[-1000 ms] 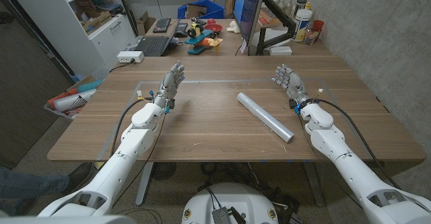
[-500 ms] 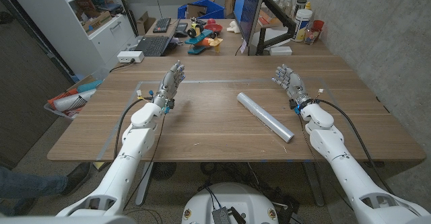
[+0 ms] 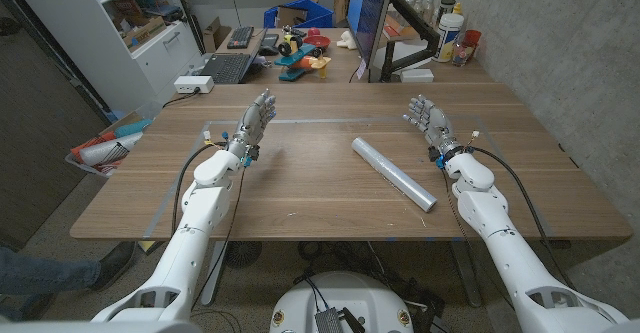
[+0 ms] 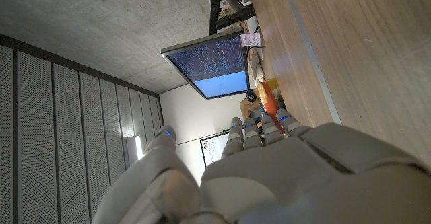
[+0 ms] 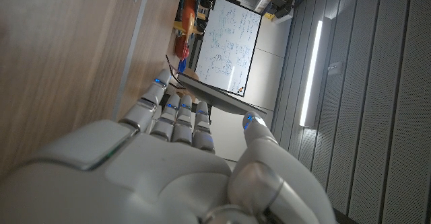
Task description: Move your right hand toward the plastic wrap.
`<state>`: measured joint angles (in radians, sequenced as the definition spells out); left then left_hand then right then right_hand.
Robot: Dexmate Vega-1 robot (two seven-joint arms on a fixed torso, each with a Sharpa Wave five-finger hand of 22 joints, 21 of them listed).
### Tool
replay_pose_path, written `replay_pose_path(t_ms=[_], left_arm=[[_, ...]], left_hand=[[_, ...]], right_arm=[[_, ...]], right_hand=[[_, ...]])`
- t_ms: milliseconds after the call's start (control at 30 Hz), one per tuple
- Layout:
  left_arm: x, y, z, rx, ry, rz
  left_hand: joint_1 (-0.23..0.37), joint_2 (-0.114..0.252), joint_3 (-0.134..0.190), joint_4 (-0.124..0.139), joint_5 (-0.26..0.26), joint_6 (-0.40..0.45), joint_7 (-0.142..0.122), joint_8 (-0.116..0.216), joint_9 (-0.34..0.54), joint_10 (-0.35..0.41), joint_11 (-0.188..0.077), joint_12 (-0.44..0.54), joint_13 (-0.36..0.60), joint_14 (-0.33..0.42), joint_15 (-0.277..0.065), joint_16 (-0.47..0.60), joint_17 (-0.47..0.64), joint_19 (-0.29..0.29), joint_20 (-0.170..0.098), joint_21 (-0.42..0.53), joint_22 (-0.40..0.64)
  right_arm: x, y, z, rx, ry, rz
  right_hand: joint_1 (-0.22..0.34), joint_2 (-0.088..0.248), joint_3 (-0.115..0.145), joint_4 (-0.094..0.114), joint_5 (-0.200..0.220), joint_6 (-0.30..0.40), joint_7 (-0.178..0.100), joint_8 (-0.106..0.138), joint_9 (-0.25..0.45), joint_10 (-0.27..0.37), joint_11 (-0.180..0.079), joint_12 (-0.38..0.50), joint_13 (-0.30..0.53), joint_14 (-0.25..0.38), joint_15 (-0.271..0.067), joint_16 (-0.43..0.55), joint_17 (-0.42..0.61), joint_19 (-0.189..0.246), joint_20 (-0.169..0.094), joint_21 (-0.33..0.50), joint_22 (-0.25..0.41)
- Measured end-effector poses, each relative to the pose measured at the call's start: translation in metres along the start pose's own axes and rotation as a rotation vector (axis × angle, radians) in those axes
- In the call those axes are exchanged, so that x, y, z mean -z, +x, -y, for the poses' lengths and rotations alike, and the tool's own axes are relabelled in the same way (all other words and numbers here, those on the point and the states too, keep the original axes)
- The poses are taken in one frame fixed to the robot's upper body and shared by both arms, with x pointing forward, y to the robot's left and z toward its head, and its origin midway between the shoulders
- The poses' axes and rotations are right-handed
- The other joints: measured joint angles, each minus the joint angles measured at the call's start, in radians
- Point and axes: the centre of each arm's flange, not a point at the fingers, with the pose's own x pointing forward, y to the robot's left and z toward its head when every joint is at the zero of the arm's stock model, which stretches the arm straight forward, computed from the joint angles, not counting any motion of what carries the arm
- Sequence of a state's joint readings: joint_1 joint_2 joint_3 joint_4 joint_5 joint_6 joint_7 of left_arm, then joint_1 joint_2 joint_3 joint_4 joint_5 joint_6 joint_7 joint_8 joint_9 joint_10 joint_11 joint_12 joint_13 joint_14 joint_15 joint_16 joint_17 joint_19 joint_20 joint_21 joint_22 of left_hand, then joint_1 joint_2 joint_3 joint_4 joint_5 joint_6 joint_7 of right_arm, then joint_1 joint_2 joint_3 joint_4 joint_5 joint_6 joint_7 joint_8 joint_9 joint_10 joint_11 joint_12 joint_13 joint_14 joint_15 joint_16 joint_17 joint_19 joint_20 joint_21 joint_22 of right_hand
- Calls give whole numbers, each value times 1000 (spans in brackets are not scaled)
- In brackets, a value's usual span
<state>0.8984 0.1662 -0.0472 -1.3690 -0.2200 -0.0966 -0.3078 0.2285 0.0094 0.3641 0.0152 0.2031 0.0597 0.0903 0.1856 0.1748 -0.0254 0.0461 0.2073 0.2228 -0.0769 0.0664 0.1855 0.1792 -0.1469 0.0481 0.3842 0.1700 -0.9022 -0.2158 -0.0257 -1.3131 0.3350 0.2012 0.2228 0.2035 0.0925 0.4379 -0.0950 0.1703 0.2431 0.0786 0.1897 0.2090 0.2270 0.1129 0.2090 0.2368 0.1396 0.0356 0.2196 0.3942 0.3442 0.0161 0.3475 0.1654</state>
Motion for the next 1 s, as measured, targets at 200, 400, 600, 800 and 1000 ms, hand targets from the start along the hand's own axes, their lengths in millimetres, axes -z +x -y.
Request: replay_pose_path(t_ms=[200,400,600,800,1000], left_arm=[[2,0,0,2,1,-6],[3,0,0,2,3,-10],[5,-2,-1,0,1,-15],[5,-4,-2,-1,-1,-15],[5,-5,-3,-1,0,-14]], left_hand=[[0,0,0,0,0,3,-3,0,0,0,-11,0,0,-5,-5,0,0,0,-11,-4,0],[0,0,0,0,0,8,-8,0,0,0,-11,0,-5,-5,-5,0,0,0,-11,-7,0],[0,0,0,0,0,8,-8,0,0,0,-11,0,-4,-5,-5,0,0,0,-11,-15,0],[0,0,4,-5,0,8,-8,0,0,0,-11,0,-4,-4,-5,0,0,0,-11,-17,0],[0,0,0,-8,0,8,-8,0,0,0,-11,0,-4,-4,-6,0,0,0,-11,-19,0]], right_arm=[[2,1,-1,-8,-6,0],[2,0,-1,-14,-11,5],[1,0,-1,-21,-22,10],[1,-2,-3,-29,-31,12],[-1,-6,-4,-37,-46,17]], right_hand=[[0,0,-4,-4,0,0,0,0,0,0,0,0,-5,0,0,0,0,0,0,-4,0],[3,-3,-6,-6,2,-6,-6,0,0,0,0,0,-5,5,-5,0,-5,0,0,-7,0],[5,-5,-7,-7,4,0,-11,0,-5,4,-4,0,-5,5,-5,0,-5,0,0,-9,0],[5,-5,-7,-7,3,0,-11,0,-5,4,-4,0,-5,5,-5,0,-9,0,0,-11,0],[5,-5,-7,-7,3,0,-11,0,-5,4,-4,0,-9,5,-5,0,-9,0,0,-15,0]])
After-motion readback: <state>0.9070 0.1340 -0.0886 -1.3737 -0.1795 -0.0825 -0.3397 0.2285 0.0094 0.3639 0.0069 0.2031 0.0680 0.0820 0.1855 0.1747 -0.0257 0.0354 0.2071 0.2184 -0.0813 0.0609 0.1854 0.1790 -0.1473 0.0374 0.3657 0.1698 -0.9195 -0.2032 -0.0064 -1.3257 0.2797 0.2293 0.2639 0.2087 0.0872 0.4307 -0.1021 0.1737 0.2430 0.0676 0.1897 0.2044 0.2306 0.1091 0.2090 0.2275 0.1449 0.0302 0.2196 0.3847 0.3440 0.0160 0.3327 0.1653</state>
